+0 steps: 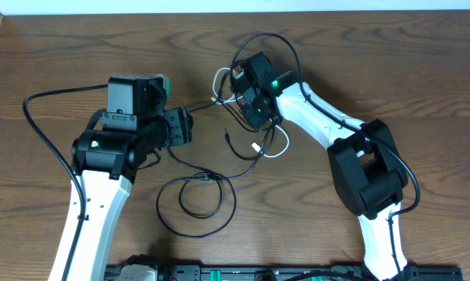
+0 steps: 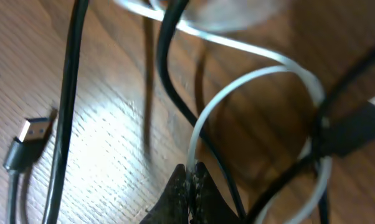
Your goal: Untangle cables
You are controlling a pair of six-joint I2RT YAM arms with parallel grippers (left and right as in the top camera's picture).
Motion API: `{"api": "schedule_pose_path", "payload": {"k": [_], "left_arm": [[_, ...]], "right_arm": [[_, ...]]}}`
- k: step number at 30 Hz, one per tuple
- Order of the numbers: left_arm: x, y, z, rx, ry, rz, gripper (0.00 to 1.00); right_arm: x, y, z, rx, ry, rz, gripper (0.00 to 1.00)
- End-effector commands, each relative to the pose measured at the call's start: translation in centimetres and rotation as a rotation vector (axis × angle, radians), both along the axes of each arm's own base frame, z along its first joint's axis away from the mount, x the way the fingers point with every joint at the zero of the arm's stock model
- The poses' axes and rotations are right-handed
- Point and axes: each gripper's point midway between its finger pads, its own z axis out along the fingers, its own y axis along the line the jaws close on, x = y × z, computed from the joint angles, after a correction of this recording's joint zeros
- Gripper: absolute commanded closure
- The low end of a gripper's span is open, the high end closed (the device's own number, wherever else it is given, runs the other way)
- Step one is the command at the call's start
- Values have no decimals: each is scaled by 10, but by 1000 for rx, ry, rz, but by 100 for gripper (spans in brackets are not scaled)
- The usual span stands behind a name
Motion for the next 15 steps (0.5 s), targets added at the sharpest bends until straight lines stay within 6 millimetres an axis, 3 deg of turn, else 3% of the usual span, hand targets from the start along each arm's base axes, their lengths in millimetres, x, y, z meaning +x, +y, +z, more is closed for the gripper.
{"api": "schedule_pose_path", "payload": {"k": [1,5,8,10,11,15], "left_arm": [[0,0,1,-2,-2,-8,38],[0,0,1,-2,-2,-7,38],[0,0,1,-2,-3,-7,38],[0,0,1,-2,-3,-8,38],[0,0,1,-2,-3,-8,38],[0,0,1,-2,-3,-8,38]], "right_arm": [[-8,-8,-14,-31,32,-5,99],[-6,-7,-10,-14,32,-53,99],[1,-4,11,0,-2,-55,99],[10,-5,38,3,-58,-67,99],[18,-6,65,12,-116,-78,99],[33,-4,140,75,-272,-100,99]]}}
